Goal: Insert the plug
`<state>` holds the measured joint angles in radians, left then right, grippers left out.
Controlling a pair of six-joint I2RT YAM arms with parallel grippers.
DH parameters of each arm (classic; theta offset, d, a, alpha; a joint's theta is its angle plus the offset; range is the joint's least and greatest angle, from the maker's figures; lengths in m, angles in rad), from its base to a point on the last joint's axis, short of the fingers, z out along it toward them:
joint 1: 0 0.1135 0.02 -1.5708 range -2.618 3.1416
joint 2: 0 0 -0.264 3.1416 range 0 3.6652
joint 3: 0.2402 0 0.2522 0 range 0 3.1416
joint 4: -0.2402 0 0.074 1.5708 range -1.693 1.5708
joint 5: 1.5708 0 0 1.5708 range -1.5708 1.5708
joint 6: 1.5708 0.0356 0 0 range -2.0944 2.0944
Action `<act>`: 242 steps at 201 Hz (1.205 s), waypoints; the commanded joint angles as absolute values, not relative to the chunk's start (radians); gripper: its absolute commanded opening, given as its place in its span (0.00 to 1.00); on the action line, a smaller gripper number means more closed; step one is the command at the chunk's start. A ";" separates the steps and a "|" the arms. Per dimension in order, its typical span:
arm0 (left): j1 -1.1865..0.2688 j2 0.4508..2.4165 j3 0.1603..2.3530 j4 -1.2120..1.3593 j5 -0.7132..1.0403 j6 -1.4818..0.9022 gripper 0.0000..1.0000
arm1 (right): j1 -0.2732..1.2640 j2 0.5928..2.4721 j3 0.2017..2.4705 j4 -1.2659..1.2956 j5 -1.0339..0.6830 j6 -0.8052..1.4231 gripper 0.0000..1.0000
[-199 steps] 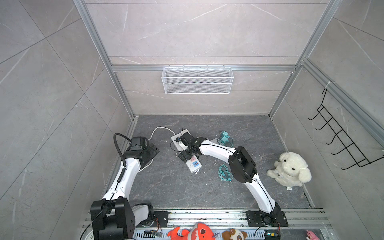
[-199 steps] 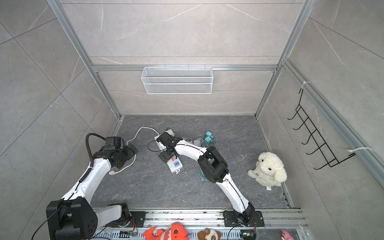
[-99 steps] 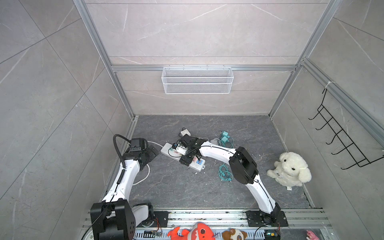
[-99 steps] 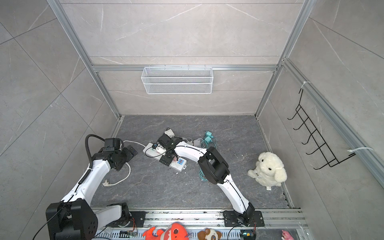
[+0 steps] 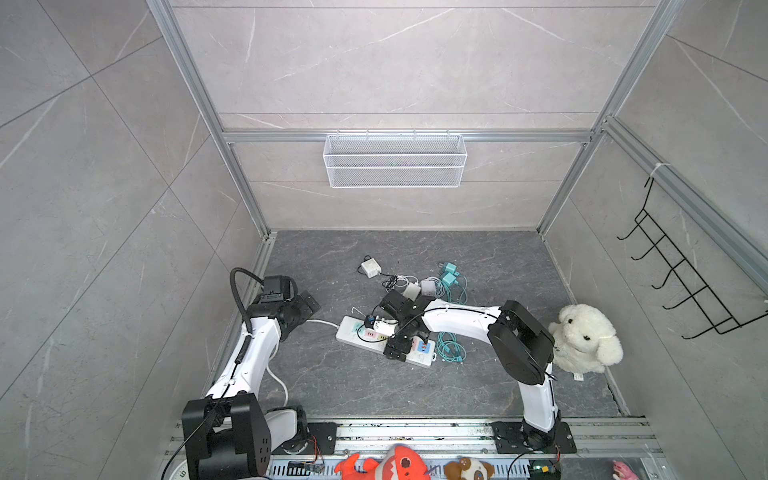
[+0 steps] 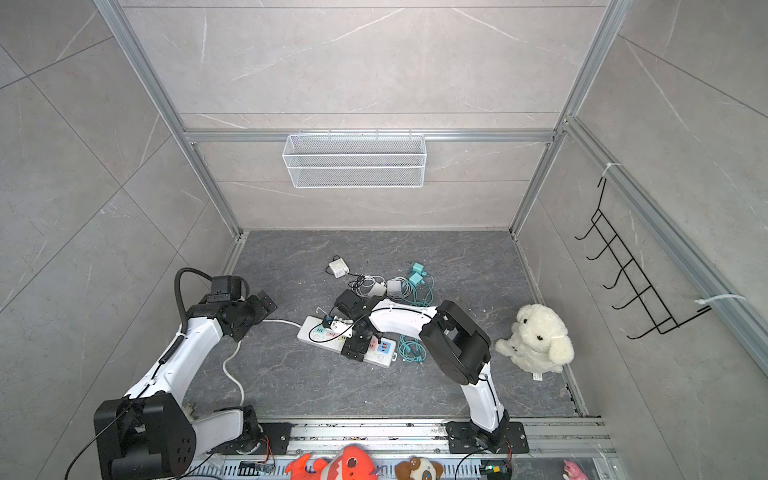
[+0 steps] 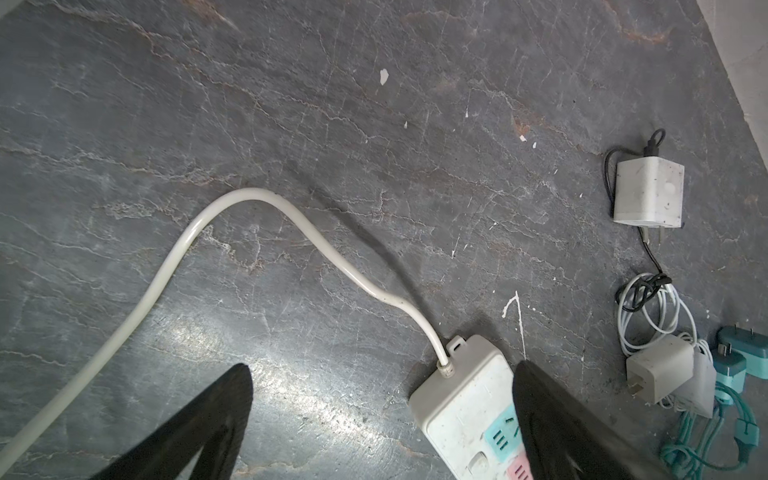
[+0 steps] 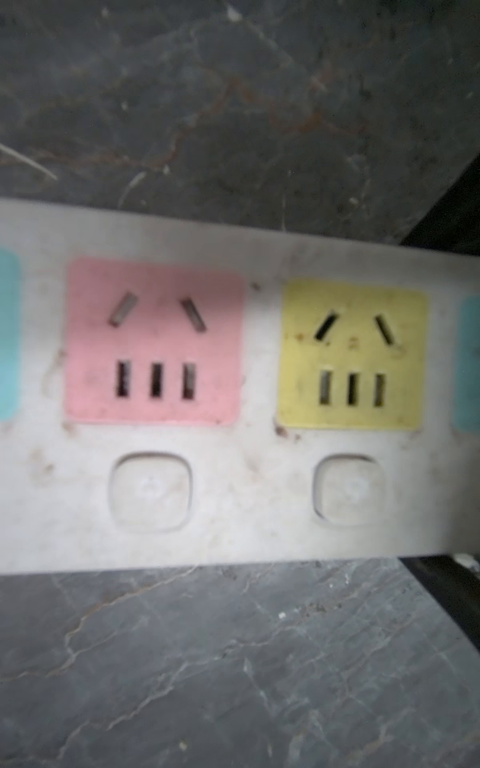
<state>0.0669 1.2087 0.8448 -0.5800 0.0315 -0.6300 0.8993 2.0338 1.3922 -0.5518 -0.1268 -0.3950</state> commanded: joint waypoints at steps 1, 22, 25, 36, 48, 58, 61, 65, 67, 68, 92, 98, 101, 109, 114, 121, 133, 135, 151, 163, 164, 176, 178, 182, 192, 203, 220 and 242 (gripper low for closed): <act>0.061 1.196 0.844 -0.580 0.052 -0.597 1.00 | 0.901 2.048 1.377 -0.563 -0.072 -0.354 0.95; 0.054 1.187 0.840 -0.589 0.061 -0.591 1.00 | 0.899 2.032 1.393 -0.539 -0.057 -0.342 0.99; 0.051 1.188 0.841 -0.596 0.060 -0.588 1.00 | 0.899 2.025 1.394 -0.535 -0.057 -0.341 0.99; 0.045 1.190 0.852 -0.617 0.048 -0.578 1.00 | 0.899 2.000 1.393 -0.530 -0.060 -0.339 0.99; 0.041 1.192 0.865 -0.637 0.041 -0.565 1.00 | 0.896 1.963 1.383 -0.519 -0.060 -0.336 0.99; 0.039 1.191 0.873 -0.648 0.038 -0.558 1.00 | 0.890 1.925 1.367 -0.498 -0.056 -0.326 0.99; 0.038 1.190 0.875 -0.652 0.038 -0.554 1.00 | 0.888 1.913 1.362 -0.489 -0.055 -0.320 0.99; 0.037 1.190 0.879 -0.658 0.037 -0.550 1.00 | 0.882 1.899 1.358 -0.486 -0.059 -0.311 0.99; 0.037 1.189 0.881 -0.660 0.036 -0.549 1.00 | 0.879 1.891 1.357 -0.485 -0.064 -0.307 0.99; 0.036 1.189 0.882 -0.662 0.036 -0.547 1.00 | 0.878 1.887 1.356 -0.484 -0.067 -0.305 0.99; 0.031 1.185 0.899 -0.687 0.022 -0.532 1.00 | 0.868 1.820 1.332 -0.479 -0.144 -0.297 0.99; 0.031 1.185 0.901 -0.689 0.019 -0.530 1.00 | 0.867 1.813 1.333 -0.486 -0.150 -0.296 0.99; 0.031 1.186 0.903 -0.690 0.019 -0.529 1.00 | 0.867 1.810 1.332 -0.491 -0.151 -0.296 0.99; 0.028 1.188 0.909 -0.696 0.019 -0.527 1.00 | 0.867 1.803 1.330 -0.500 -0.141 -0.293 0.99; 0.024 1.190 0.914 -0.701 0.018 -0.528 1.00 | 0.867 1.797 1.322 -0.499 -0.131 -0.289 0.99; 0.014 1.192 0.920 -0.704 0.011 -0.527 1.00 | 0.866 1.786 1.311 -0.488 -0.108 -0.282 0.99; -0.016 1.198 0.931 -0.705 -0.021 -0.533 1.00 | 0.852 1.762 1.295 -0.469 -0.061 -0.250 0.99; -0.024 1.201 0.934 -0.706 -0.027 -0.534 1.00 | 0.849 1.758 1.294 -0.468 -0.057 -0.244 0.99; -0.084 1.228 0.959 -0.712 -0.084 -0.531 1.00 | 0.810 1.733 1.296 -0.460 -0.031 -0.180 0.99; -0.134 1.258 0.987 -0.714 -0.106 -0.527 1.00 | 0.771 1.707 1.292 -0.452 -0.034 -0.114 0.99; -0.138 1.259 0.989 -0.715 -0.108 -0.526 1.00 | 0.767 1.706 1.292 -0.451 -0.034 -0.107 0.99; -0.194 1.293 1.020 -0.705 -0.134 -0.521 1.00 | 0.721 1.680 1.281 -0.436 -0.038 -0.029 0.98; -0.203 1.298 1.025 -0.704 -0.140 -0.519 1.00 | 0.714 1.676 1.279 -0.435 -0.042 -0.020 0.98; -0.221 1.312 1.038 -0.699 -0.149 -0.516 1.00 | 0.699 1.668 1.272 -0.430 -0.050 0.001 0.98; -0.264 1.351 1.075 -0.690 -0.158 -0.498 1.00 | 0.670 1.647 1.251 -0.418 -0.071 0.047 0.98; -0.307 1.404 1.123 -0.684 -0.172 -0.476 1.00 | 0.644 1.626 1.229 -0.413 -0.067 0.084 0.98; -0.352 1.500 1.208 -0.681 -0.179 -0.433 1.00 | 0.619 1.605 1.205 -0.418 -0.035 0.124 0.98; -0.369 1.626 1.309 -0.681 -0.180 -0.411 1.00 | 0.582 1.579 1.176 -0.439 0.011 0.170 0.98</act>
